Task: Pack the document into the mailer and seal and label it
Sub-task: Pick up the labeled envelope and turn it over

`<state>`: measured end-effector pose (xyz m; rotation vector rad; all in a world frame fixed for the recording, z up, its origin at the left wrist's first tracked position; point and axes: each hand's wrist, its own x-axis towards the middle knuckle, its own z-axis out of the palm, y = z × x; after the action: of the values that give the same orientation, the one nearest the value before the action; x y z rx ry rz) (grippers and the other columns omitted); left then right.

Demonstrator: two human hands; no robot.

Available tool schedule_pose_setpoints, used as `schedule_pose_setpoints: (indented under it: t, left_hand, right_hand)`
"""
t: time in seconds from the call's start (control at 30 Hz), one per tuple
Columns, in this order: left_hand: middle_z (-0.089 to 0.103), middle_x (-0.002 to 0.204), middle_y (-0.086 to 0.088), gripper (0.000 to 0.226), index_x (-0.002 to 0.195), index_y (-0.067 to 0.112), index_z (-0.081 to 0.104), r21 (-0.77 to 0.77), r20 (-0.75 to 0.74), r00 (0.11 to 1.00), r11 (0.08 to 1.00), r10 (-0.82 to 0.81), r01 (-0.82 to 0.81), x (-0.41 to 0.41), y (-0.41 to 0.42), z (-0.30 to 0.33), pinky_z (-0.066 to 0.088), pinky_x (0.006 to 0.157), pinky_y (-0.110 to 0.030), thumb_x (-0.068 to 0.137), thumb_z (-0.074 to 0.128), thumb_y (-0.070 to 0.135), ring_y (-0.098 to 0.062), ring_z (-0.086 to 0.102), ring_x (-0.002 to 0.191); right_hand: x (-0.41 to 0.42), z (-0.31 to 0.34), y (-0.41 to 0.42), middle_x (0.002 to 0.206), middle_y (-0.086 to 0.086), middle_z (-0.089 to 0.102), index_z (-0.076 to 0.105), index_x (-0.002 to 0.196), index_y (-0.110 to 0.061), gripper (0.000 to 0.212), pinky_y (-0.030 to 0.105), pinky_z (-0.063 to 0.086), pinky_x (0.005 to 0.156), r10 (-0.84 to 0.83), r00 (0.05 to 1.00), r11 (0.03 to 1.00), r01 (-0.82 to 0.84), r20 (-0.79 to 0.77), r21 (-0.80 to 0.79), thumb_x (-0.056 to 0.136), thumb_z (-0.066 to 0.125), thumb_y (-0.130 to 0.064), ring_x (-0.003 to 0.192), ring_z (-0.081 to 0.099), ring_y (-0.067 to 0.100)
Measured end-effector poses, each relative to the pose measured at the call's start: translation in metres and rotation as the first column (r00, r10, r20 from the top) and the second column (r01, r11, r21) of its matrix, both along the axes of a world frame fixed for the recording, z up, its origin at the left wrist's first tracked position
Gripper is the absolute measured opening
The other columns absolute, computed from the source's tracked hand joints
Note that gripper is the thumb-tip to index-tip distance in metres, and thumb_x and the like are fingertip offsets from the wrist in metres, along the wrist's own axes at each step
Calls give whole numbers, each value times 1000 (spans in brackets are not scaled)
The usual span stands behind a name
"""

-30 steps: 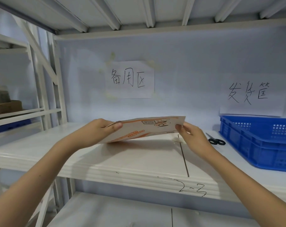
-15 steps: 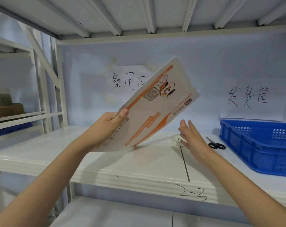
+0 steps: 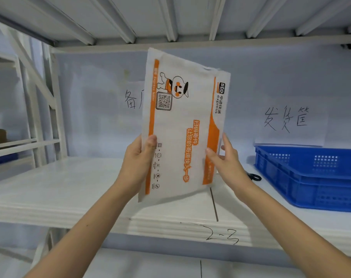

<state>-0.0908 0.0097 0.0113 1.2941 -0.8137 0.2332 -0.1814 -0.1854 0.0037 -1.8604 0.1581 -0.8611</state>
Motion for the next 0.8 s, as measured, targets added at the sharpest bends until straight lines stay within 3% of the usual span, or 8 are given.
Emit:
schedule_pose_setpoints:
  t: [0.1,0.17,0.27,0.37,0.43,0.57,0.67,0.8]
  left_hand:
    - [77,82,9,21,101,24,62,-133,-47,999,991,-17,11,-2,-6,0,56,59,-21,103,43,31,-11,75,75]
    - [77,81,8,21,102,22,62,-185,-62,998,983,-23,11,-3,-12,-1,56,58,-21,104,43,29,-11,74,74]
    - [77,84,6,22,106,20,62,-237,-93,995,972,-24,1,-3,-21,-6,57,60,-23,104,43,29,-12,75,76]
    - [78,95,4,23,113,23,62,-312,-204,974,949,-101,33,-2,-33,-11,60,66,-29,103,43,33,-17,75,87]
    - [77,103,3,23,115,24,62,-344,-267,947,936,-180,80,-5,-41,-16,61,72,-34,103,45,33,-19,74,93]
    - [74,115,-5,20,118,22,62,-336,-335,895,925,-294,179,-4,-51,-32,60,80,-36,101,52,17,-25,70,105]
    - [71,122,-3,39,130,22,55,-312,-324,872,912,-367,268,4,-46,-37,60,81,-35,97,55,2,-25,68,110]
    - [68,128,-5,48,140,24,50,-355,-325,833,874,-448,331,22,-33,-38,59,87,-36,96,54,3,-24,68,110]
  right_hand:
    - [-9,-16,-7,160,1,24,2,156,-29,86,47,29,113,18,990,976,13,-142,218,92,53,-54,143,32,27]
    - [-14,-27,-8,158,3,29,8,156,-21,90,48,22,118,74,990,910,-19,-117,415,89,57,-55,144,29,26]
    - [-18,-39,-6,141,0,52,41,142,-11,70,41,21,120,128,992,732,-97,3,674,85,68,-42,133,41,15]
    - [-21,-44,1,116,11,71,63,120,-12,36,41,40,111,232,963,578,-250,138,777,91,64,-35,113,64,21]
    - [-19,-45,5,115,9,73,60,123,-15,33,43,49,102,210,961,634,-276,182,722,94,61,-30,110,68,25]
    - [-23,-37,0,117,-3,72,56,127,-25,32,43,57,88,0,964,783,-166,266,600,97,59,-15,107,69,19]
    - [-31,-31,-16,118,-5,71,53,128,-27,32,47,54,92,-59,960,834,-104,275,542,100,53,-13,110,67,19]
    - [-52,-23,-42,120,-3,71,53,129,-23,33,49,53,92,-84,965,869,-51,250,493,100,51,-8,110,67,23]
